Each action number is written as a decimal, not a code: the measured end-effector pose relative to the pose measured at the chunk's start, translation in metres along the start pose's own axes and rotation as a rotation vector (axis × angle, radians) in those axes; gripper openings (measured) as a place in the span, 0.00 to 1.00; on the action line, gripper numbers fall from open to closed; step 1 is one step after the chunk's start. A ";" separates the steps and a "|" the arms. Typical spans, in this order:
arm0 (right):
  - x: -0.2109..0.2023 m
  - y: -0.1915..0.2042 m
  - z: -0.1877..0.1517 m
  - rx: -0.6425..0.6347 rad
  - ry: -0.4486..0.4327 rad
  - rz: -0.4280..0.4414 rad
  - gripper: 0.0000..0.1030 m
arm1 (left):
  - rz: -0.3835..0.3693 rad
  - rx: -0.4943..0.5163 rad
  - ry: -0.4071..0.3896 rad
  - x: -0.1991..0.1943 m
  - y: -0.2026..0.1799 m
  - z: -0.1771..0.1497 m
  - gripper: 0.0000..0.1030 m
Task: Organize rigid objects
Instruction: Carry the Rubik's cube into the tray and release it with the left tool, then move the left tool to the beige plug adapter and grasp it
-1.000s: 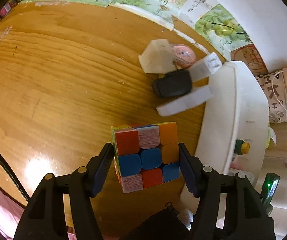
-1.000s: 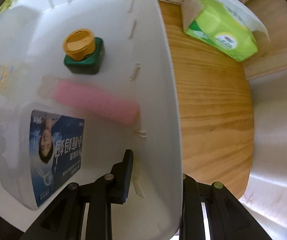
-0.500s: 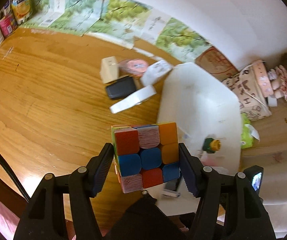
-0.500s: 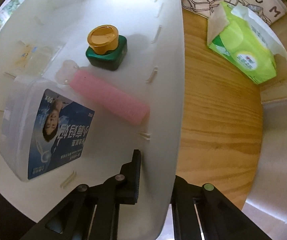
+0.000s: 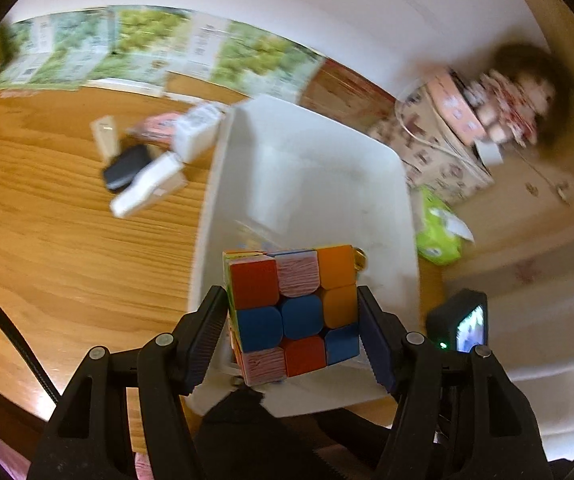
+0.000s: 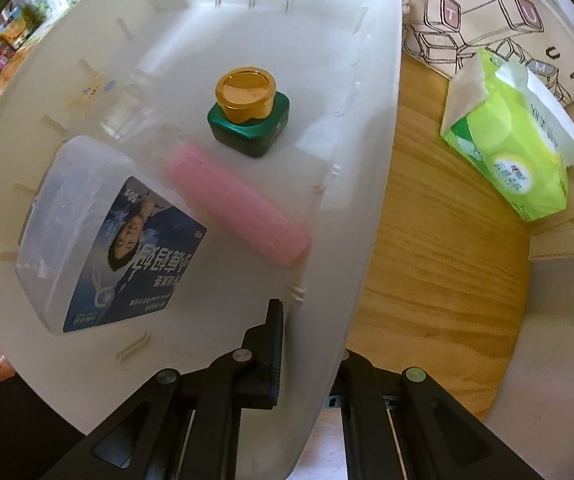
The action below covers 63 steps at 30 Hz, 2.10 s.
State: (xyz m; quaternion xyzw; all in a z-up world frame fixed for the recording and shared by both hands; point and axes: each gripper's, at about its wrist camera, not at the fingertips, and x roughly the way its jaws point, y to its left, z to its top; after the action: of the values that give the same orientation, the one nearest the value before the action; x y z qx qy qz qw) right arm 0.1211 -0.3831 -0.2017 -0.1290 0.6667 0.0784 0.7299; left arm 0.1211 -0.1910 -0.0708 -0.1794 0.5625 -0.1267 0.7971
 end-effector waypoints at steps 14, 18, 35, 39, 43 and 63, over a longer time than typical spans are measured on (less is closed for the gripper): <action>-0.005 -0.023 -0.011 -0.006 -0.013 0.034 0.07 | -0.065 0.133 0.042 0.020 -0.044 -0.003 0.70; 0.000 -0.025 -0.010 -0.003 -0.005 0.029 0.07 | -0.072 0.131 0.021 0.017 -0.042 0.000 0.76; 0.004 -0.028 -0.011 0.073 0.015 -0.005 0.07 | -0.004 0.029 0.032 0.012 0.020 0.008 0.80; 0.009 -0.032 -0.011 0.123 0.022 -0.005 0.08 | 0.021 0.024 0.054 0.010 0.037 0.012 0.80; 0.009 -0.033 -0.011 0.196 0.027 -0.011 0.08 | 0.044 0.037 0.062 0.004 0.056 0.018 0.80; 0.009 -0.049 0.001 0.454 0.105 -0.101 0.15 | 0.111 0.066 0.103 0.004 0.165 0.076 0.80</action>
State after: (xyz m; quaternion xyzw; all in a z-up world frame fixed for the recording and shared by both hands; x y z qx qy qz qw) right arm 0.1368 -0.4300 -0.2069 0.0014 0.6968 -0.1168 0.7077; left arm 0.1939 -0.0328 -0.1221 -0.1147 0.6072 -0.1100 0.7785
